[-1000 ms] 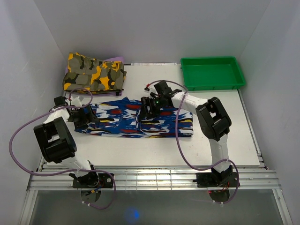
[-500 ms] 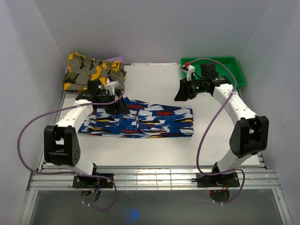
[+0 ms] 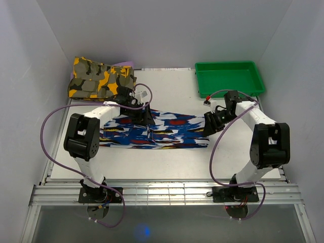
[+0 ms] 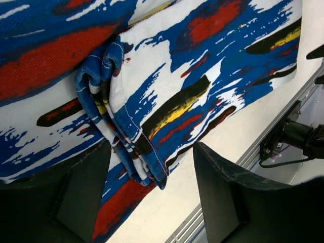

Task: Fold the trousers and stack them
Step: Fold the trousers

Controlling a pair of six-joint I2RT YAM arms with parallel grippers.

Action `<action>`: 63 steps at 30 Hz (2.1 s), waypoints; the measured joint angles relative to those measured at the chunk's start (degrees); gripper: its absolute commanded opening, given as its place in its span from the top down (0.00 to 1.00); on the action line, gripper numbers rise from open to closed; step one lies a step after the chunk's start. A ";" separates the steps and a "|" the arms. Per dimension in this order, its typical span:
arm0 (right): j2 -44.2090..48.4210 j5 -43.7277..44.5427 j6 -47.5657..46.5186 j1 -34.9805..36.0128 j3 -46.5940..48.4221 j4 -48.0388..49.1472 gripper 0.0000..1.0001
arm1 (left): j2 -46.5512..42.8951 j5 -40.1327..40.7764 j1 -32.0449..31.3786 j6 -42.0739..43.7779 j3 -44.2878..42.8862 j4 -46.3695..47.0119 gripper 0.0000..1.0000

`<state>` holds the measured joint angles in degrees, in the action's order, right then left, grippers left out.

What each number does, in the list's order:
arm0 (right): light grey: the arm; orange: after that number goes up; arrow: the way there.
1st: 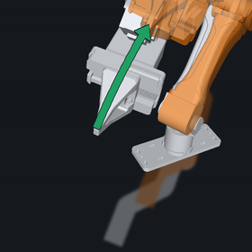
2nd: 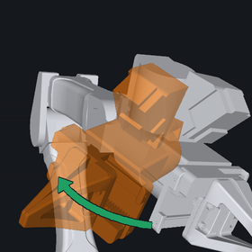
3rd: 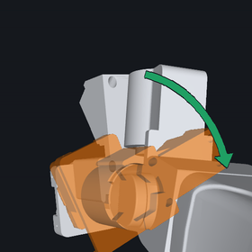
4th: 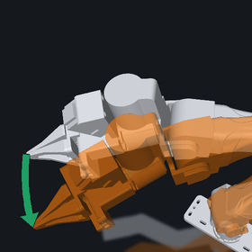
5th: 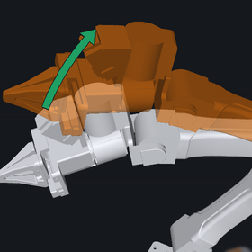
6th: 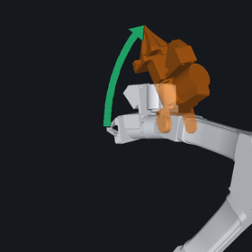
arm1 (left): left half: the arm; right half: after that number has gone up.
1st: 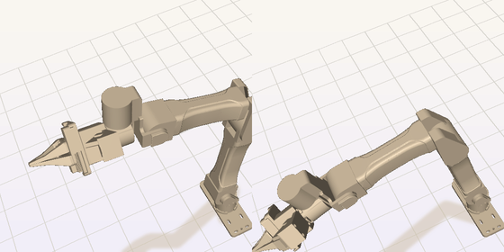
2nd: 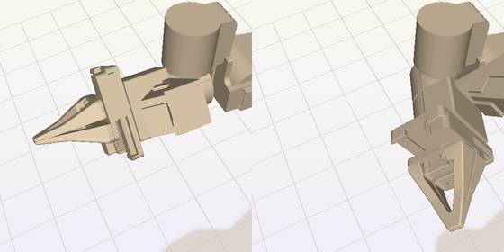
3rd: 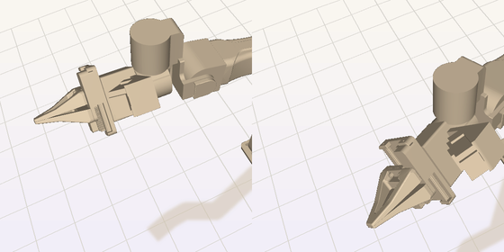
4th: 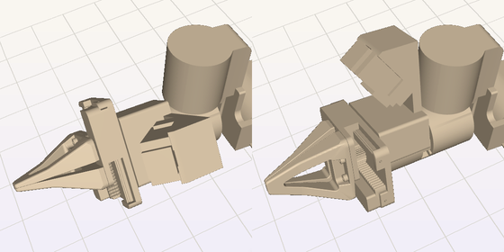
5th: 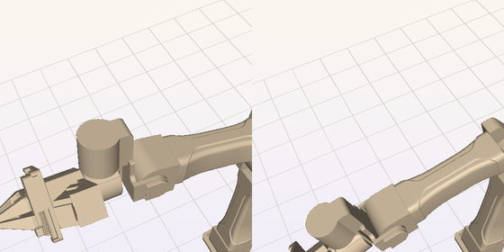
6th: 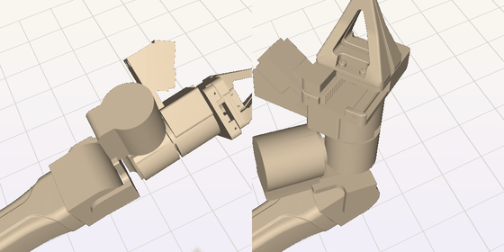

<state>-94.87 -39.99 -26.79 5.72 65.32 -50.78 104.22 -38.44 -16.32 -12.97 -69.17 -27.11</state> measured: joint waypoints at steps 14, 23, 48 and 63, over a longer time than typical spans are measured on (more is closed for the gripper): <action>0.28 2.34 0.92 -0.46 -4.87 6.36 0.51 | 0.26 3.98 -1.70 -3.04 2.91 -0.04 0.28; -4.39 4.42 2.34 2.12 -7.26 10.97 0.49 | 2.47 4.63 -2.62 -4.15 4.31 0.37 0.46; -6.78 6.64 6.84 2.60 -5.75 10.36 0.48 | 3.80 2.56 -1.18 -0.83 6.19 -0.74 1.00; -3.02 4.09 -6.29 2.10 2.80 -4.96 0.39 | -2.82 -3.19 0.42 6.23 2.95 -7.61 0.37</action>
<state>-97.89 -35.90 -33.08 7.81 68.12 -55.75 101.41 -41.63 -15.90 -6.74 -66.22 -34.72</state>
